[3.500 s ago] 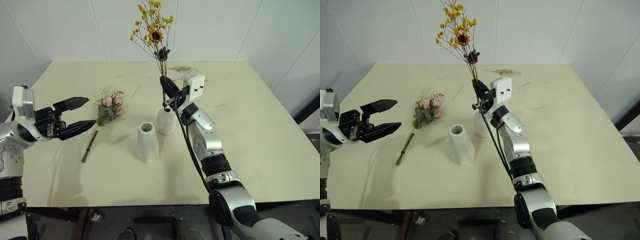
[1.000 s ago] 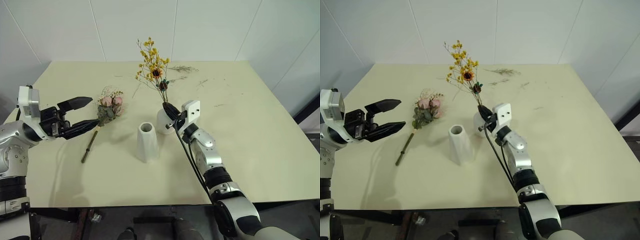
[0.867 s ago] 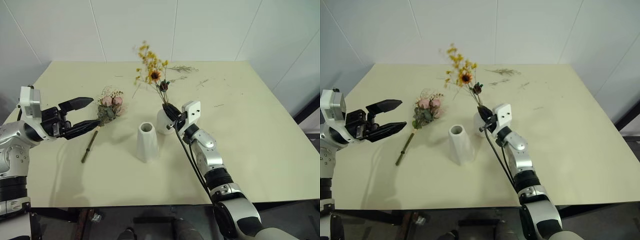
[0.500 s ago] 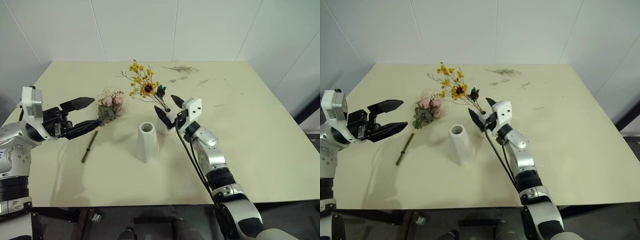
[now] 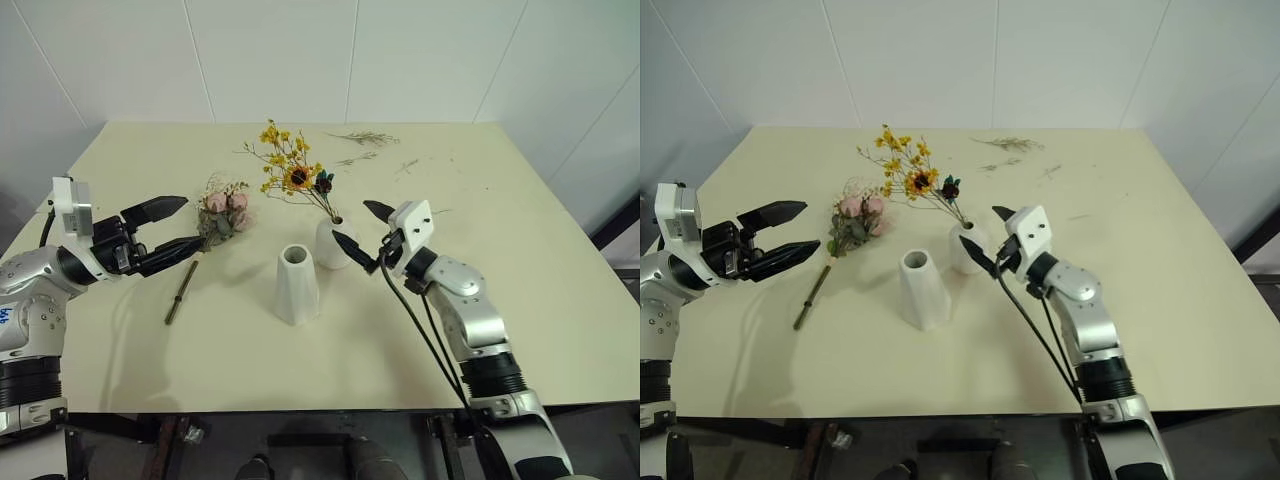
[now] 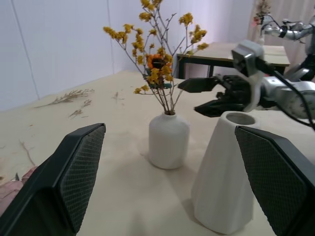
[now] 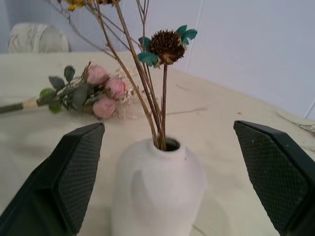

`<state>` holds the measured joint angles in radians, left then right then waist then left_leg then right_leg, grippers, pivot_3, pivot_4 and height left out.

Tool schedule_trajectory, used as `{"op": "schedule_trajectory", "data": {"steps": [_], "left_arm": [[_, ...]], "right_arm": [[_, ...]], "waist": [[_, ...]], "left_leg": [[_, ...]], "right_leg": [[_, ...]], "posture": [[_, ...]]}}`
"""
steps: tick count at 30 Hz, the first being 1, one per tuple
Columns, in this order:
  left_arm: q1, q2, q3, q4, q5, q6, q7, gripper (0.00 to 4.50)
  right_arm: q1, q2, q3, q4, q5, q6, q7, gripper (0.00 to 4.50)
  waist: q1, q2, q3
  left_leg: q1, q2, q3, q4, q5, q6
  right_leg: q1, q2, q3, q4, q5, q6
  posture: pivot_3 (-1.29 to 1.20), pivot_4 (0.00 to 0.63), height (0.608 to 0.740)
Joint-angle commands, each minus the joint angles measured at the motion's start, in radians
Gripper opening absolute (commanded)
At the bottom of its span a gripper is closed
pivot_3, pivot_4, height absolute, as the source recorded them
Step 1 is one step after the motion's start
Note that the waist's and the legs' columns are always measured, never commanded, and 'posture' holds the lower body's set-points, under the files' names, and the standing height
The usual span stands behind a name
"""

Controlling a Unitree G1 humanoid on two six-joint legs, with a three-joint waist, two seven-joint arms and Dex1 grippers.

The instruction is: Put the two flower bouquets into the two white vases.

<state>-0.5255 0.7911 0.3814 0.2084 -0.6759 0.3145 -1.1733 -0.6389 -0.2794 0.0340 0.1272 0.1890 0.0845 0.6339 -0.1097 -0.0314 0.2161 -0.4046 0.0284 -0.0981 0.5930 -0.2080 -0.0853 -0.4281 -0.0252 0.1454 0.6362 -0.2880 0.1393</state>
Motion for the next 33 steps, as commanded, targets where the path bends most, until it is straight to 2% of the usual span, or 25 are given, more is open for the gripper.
{"op": "schedule_trajectory", "data": {"steps": [1, 10, 15, 19, 23, 28, 33], "left_arm": [[-0.006, -0.004, 0.007, -0.016, 0.028, -0.024, 0.048, 4.50], [0.002, -0.036, -0.007, -0.065, 0.087, 0.040, 0.262, 4.50], [0.018, -0.048, -0.016, -0.116, 0.092, 0.122, 0.365, 4.50], [0.048, -0.047, -0.053, -0.199, 0.113, 0.301, 0.512, 4.50], [0.042, -0.050, -0.085, -0.220, 0.134, 0.399, 0.593, 4.50], [-0.008, -0.036, -0.185, -0.148, 0.228, 0.495, 0.656, 4.50], [-0.141, -0.059, -0.274, 0.020, 0.324, 0.507, 0.684, 4.50]], "right_arm": [[-0.004, -0.051, -0.018, -0.104, 0.036, 0.077, 0.028, 4.45], [-0.027, -0.271, -0.058, -0.302, 0.229, 0.407, 0.211, 4.45], [-0.021, -0.346, -0.076, -0.357, 0.308, 0.463, 0.294, 4.45], [-0.017, -0.393, -0.113, -0.407, 0.405, 0.508, 0.365, 4.45], [0.019, -0.451, -0.147, -0.440, 0.476, 0.527, 0.436, 4.45], [0.005, -0.488, -0.175, -0.414, 0.493, 0.547, 0.432, 4.45], [-0.007, -0.494, -0.179, -0.398, 0.497, 0.547, 0.437, 4.45]], "waist": [[0.000, 0.000, 0.000], [0.013, 0.000, 0.000], [0.022, 0.000, 0.000], [0.027, -0.001, 0.000], [0.029, -0.001, 0.000], [0.030, -0.001, 0.000], [0.030, -0.001, 0.000]], "left_leg": [[0.000, 0.000, 0.000, 0.000, 0.000, 0.000], [0.000, 0.000, 0.000, 0.000, 0.000, 0.000], [-0.001, 0.000, 0.000, 0.000, 0.000, 0.000], [-0.001, 0.000, 0.000, 0.000, 0.000, 0.000], [-0.001, 0.000, 0.000, 0.000, -0.001, 0.000], [-0.002, 0.000, 0.001, 0.001, -0.001, 0.000], [-0.001, 0.000, 0.001, 0.002, -0.001, 0.000]], "right_leg": [[0.000, 0.000, 0.000, 0.000, 0.000, 0.000], [0.000, 0.000, 0.000, -0.001, 0.000, 0.000], [0.000, 0.000, 0.000, -0.002, 0.000, 0.000], [0.001, 0.000, 0.000, -0.003, 0.000, 0.000], [0.001, 0.000, 0.000, -0.005, 0.000, 0.001], [0.003, 0.000, 0.000, -0.008, 0.001, 0.002], [0.003, 0.000, 0.000, -0.009, 0.001, 0.002]], "posture": [[0.00, 0.150, 0.740], [0.00, 0.150, 0.740], [0.00, 0.150, 0.740], [0.00, 0.150, 0.740], [0.00, 0.150, 0.740], [0.00, 0.150, 0.740], [0.00, 0.150, 0.740]]}}
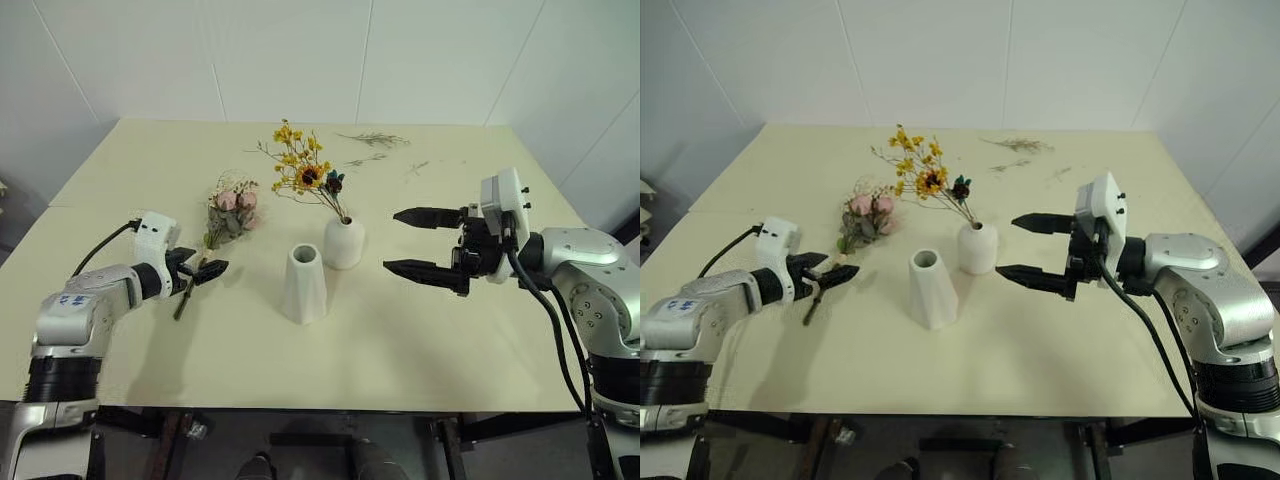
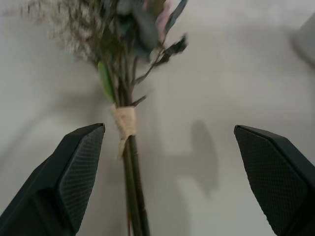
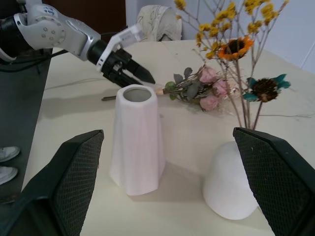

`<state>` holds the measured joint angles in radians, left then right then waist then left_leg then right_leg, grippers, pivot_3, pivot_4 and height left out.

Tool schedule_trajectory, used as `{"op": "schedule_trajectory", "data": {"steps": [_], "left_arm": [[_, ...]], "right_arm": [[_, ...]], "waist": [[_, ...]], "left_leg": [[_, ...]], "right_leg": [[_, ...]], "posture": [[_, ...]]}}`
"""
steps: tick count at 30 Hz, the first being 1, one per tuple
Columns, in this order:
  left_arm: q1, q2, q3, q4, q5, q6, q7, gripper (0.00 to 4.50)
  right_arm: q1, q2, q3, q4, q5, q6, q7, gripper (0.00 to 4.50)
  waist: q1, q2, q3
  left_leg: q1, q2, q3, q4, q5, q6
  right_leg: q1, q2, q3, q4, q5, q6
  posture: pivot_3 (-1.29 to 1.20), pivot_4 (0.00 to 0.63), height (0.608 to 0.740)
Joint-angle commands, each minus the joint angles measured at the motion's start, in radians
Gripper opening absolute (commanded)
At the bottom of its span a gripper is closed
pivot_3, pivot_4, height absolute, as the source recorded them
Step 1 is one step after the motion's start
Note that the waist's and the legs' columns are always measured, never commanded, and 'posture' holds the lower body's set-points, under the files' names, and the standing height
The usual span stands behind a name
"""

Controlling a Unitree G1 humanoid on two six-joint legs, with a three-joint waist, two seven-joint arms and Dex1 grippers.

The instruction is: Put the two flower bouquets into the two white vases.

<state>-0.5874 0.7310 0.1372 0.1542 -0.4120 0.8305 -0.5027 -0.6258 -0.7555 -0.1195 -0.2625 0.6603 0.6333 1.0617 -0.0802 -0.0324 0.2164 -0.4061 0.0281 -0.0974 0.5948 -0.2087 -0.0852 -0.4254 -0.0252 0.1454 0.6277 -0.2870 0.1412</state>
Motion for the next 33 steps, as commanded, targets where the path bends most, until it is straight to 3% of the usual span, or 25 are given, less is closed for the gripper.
{"op": "schedule_trajectory", "data": {"steps": [1, 17, 23, 33], "left_arm": [[-0.105, 0.002, -0.051, 0.105, 0.079, -0.003, 0.012, 4.50], [-0.476, 0.041, -0.303, 0.360, 0.242, 0.311, -0.131, 4.50], [-0.549, 0.024, -0.330, 0.453, 0.277, 0.385, -0.130, 4.50], [-0.555, -0.008, -0.323, 0.565, 0.321, 0.302, -0.144, 1.36]], "right_arm": [[-0.019, -0.019, -0.025, -0.008, 0.026, 0.000, 0.010, 4.45], [-0.012, -0.020, -0.022, -0.004, 0.009, -0.011, -0.014, 4.45], [-0.006, -0.016, -0.021, -0.007, 0.004, -0.017, -0.019, 4.45], [0.002, -0.012, -0.022, -0.013, 0.003, -0.024, -0.031, 4.50]], "waist": [[0.000, 0.000, 0.000], [-0.001, 0.000, 0.000], [-0.003, 0.000, 0.000], [0.001, 0.000, 0.000]], "left_leg": [[0.000, 0.000, 0.000, 0.000, 0.000, 0.000], [-0.001, 0.000, 0.000, -0.001, -0.002, -0.001], [-0.001, 0.000, 0.000, -0.001, -0.002, -0.001], [-0.001, 0.000, 0.000, -0.001, -0.002, -0.001]], "right_leg": [[0.000, 0.000, 0.000, 0.000, 0.000, 0.000], [0.000, 0.000, 0.000, 0.000, 0.000, 0.001], [-0.001, 0.000, 0.000, 0.000, 0.000, 0.001], [-0.001, 0.000, 0.000, 0.001, 0.000, 0.001]], "posture": [[0.00, 0.150, 0.740], [0.00, 0.150, 0.740], [0.00, 0.150, 0.740], [0.00, 0.150, 0.740]]}}
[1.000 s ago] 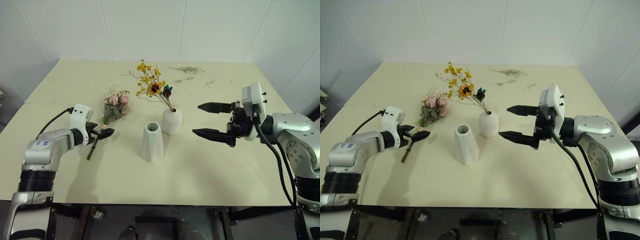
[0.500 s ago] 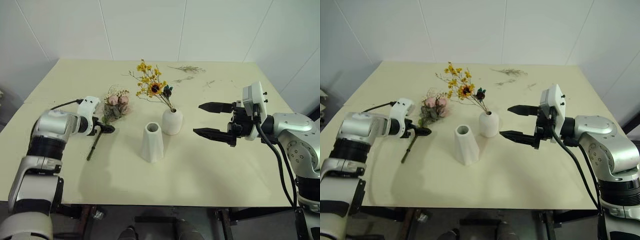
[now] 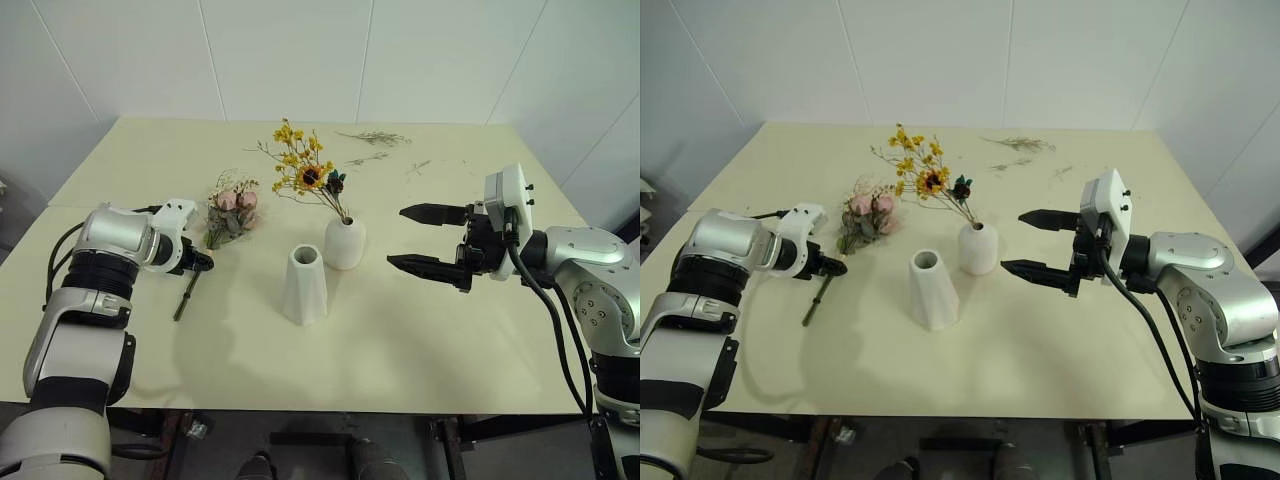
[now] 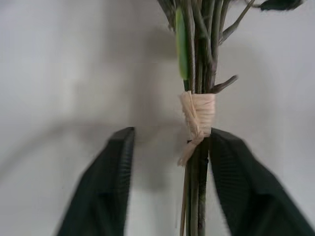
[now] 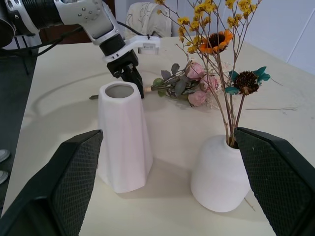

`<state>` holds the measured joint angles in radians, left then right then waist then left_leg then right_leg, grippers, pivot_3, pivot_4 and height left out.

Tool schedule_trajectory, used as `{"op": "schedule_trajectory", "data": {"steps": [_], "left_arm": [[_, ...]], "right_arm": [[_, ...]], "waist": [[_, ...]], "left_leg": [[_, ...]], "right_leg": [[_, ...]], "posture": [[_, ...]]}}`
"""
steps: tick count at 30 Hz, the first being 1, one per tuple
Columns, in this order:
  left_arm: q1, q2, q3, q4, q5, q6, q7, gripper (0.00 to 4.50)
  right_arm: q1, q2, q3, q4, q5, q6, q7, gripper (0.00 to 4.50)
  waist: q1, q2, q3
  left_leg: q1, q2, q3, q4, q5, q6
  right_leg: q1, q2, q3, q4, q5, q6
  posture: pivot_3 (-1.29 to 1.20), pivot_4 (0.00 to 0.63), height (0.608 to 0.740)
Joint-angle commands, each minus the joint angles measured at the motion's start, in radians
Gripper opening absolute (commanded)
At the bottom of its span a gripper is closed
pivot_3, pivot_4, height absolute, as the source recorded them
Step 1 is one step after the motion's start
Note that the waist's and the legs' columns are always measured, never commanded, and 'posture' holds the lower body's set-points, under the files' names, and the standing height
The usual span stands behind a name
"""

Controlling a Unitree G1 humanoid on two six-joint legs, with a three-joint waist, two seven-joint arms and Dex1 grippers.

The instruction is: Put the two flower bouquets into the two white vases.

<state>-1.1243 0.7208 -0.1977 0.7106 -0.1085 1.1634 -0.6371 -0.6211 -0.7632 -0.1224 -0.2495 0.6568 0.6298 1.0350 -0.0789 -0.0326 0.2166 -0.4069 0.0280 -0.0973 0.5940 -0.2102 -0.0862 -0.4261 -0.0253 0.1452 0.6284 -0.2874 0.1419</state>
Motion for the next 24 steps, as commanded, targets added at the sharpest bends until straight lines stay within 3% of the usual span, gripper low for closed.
{"op": "schedule_trajectory", "data": {"steps": [1, 4, 8, 14, 21, 24], "left_arm": [[-0.016, -0.001, 0.017, 0.010, 0.018, -0.044, -0.010, 1.02], [-0.009, -0.004, 0.031, 0.007, 0.019, -0.082, -0.011, 0.06], [-0.004, -0.003, 0.052, -0.008, 0.014, -0.136, -0.020, 0.02], [0.019, -0.030, 0.245, -0.048, -0.047, -0.451, 0.049, 0.02], [0.088, -0.085, 0.473, -0.187, -0.224, -0.892, -0.088, 0.02], [0.080, -0.105, 0.513, -0.217, -0.302, -0.901, -0.155, 0.02]], "right_arm": [[-0.003, -0.006, -0.020, -0.026, 0.006, -0.021, -0.005, 4.50], [0.002, -0.012, -0.027, -0.029, 0.010, -0.022, -0.001, 4.50], [0.011, -0.022, -0.038, -0.027, 0.014, -0.031, 0.015, 4.50], [0.037, -0.013, -0.074, -0.035, 0.057, -0.047, 0.045, 4.50], [0.097, -0.045, -0.103, -0.054, 0.084, -0.055, 0.082, 4.50], [0.095, -0.068, -0.105, -0.034, 0.077, -0.061, 0.091, 4.50]], "waist": [[0.000, 0.000, 0.000], [0.003, 0.000, 0.000], [0.002, 0.000, 0.000], [0.006, 0.000, 0.000], [0.016, 0.000, 0.000], [0.025, 0.000, 0.000]], "left_leg": [[0.000, 0.000, 0.000, 0.000, 0.000, 0.000], [0.000, 0.000, 0.000, 0.000, 0.000, 0.000], [0.000, 0.000, 0.000, 0.000, 0.000, 0.000], [0.000, 0.000, 0.000, 0.001, 0.000, 0.000], [0.000, 0.000, 0.000, 0.002, 0.000, 0.000], [0.000, 0.000, 0.001, 0.003, 0.000, 0.000]], "right_leg": [[0.000, 0.000, 0.000, 0.000, 0.000, 0.000], [0.000, 0.000, 0.000, 0.000, 0.000, 0.000], [0.000, 0.000, 0.000, 0.001, 0.000, 0.000], [0.000, 0.000, 0.000, 0.001, 0.000, 0.000], [0.000, 0.000, 0.000, 0.002, 0.000, 0.001], [0.000, -0.001, 0.000, 0.002, 0.001, 0.001]], "posture": [[0.00, 0.150, 0.740], [0.00, 0.150, 0.740], [0.00, 0.150, 0.740], [0.00, 0.150, 0.740], [0.00, 0.150, 0.740], [0.00, 0.150, 0.740]]}}
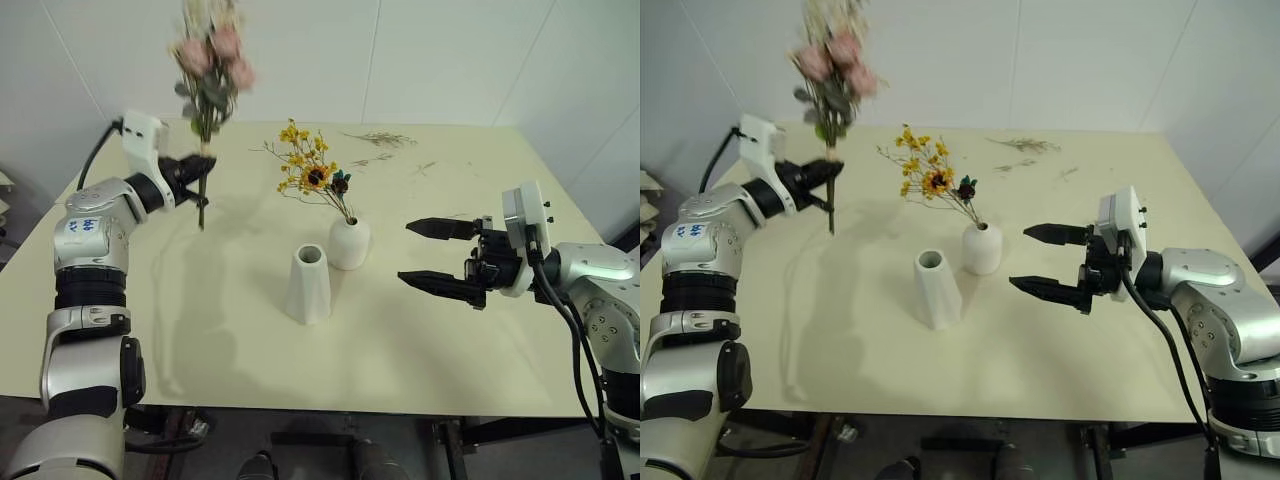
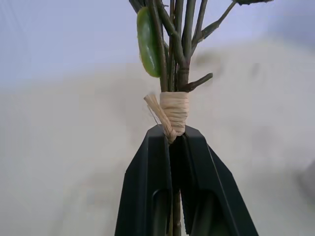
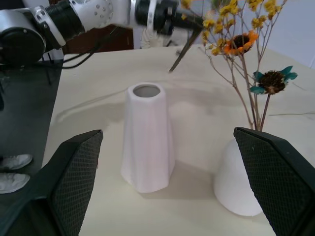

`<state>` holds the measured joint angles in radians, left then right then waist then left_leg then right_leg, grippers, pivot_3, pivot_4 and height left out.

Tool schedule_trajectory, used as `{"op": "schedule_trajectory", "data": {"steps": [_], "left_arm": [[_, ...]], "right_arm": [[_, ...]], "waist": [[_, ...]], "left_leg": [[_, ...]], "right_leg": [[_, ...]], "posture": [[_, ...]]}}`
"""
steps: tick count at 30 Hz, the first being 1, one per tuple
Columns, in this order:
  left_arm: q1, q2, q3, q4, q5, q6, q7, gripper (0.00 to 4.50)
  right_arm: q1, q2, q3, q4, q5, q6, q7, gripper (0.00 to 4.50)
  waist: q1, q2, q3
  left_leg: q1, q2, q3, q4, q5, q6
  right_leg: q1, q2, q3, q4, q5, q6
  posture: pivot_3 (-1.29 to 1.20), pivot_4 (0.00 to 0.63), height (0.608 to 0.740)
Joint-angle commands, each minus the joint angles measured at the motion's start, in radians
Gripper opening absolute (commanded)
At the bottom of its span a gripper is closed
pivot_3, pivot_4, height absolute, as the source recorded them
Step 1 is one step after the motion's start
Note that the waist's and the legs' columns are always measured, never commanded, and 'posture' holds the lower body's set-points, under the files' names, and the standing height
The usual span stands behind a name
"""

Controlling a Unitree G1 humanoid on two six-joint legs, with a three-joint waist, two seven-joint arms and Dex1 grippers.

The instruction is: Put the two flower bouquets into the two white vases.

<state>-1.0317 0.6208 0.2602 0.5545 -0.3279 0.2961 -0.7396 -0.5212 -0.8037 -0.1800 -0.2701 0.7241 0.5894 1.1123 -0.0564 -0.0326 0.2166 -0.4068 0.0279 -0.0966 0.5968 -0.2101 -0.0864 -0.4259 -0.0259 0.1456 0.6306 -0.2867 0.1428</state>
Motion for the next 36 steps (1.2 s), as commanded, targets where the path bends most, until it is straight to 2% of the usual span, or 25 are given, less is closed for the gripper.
{"op": "schedule_trajectory", "data": {"steps": [1, 6, 10, 18, 25, 30, 36], "left_arm": [[-0.024, -0.014, 0.071, -0.076, -0.122, -0.009, -0.066, 0.02], [-0.037, -0.053, 0.119, -0.180, -0.281, 0.009, -0.177, 0.02], [-0.067, -0.102, 0.177, -0.232, -0.409, 0.033, -0.185, 0.02], [0.002, -0.167, 0.133, -0.375, -0.567, 0.189, -0.211, 0.02], [0.099, -0.243, 0.067, -0.464, -0.594, 0.236, -0.222, 0.02], [0.127, -0.308, 0.044, -0.504, -0.613, 0.239, -0.194, 0.02], [0.165, -0.296, 0.014, -0.503, -0.585, 0.243, -0.216, 0.02]], "right_arm": [[-0.008, -0.029, -0.045, -0.008, 0.007, -0.025, 0.013, 4.50], [-0.015, -0.013, -0.034, -0.008, 0.002, -0.033, -0.002, 4.50], [-0.010, -0.001, -0.026, -0.011, -0.001, -0.041, -0.018, 4.50], [0.000, 0.007, -0.028, -0.018, -0.001, -0.042, -0.044, 4.50], [0.016, 0.004, -0.026, -0.028, 0.006, -0.036, -0.051, 4.50], [0.056, -0.041, -0.038, -0.052, 0.049, 0.004, 0.008, 4.50], [0.075, -0.057, -0.031, -0.056, 0.037, -0.001, 0.014, 4.50]], "waist": [[0.003, 0.000, 0.000], [0.002, 0.000, 0.000], [0.001, 0.000, 0.000], [0.000, 0.000, 0.000], [0.000, 0.000, 0.000], [0.002, 0.000, 0.000], [-0.001, 0.000, 0.000]], "left_leg": [[0.000, 0.000, 0.000, 0.000, 0.000, 0.000], [0.000, 0.000, 0.000, 0.004, 0.000, 0.000], [0.000, 0.000, 0.000, 0.005, 0.000, 0.000], [0.001, 0.000, 0.000, 0.008, 0.000, 0.000], [0.001, 0.000, -0.001, 0.011, 0.000, 0.000], [0.001, 0.000, -0.001, 0.013, 0.000, 0.001], [0.003, 0.000, -0.001, 0.014, -0.001, 0.002]], "right_leg": [[0.000, 0.000, 0.000, 0.000, 0.000, 0.000], [0.001, 0.000, 0.000, 0.001, 0.001, 0.001], [0.002, 0.000, 0.000, 0.001, 0.001, 0.001], [0.003, 0.000, 0.000, 0.002, 0.001, 0.002], [0.005, 0.001, 0.000, 0.002, 0.001, 0.002], [0.007, 0.001, 0.000, 0.001, 0.002, 0.002], [0.011, 0.001, 0.001, -0.004, 0.002, 0.003]], "posture": [[0.00, 0.150, 0.740], [0.00, 0.150, 0.740], [0.00, 0.150, 0.740], [0.00, 0.150, 0.740], [0.00, 0.150, 0.740], [0.00, 0.150, 0.740], [0.00, 0.150, 0.740]]}}
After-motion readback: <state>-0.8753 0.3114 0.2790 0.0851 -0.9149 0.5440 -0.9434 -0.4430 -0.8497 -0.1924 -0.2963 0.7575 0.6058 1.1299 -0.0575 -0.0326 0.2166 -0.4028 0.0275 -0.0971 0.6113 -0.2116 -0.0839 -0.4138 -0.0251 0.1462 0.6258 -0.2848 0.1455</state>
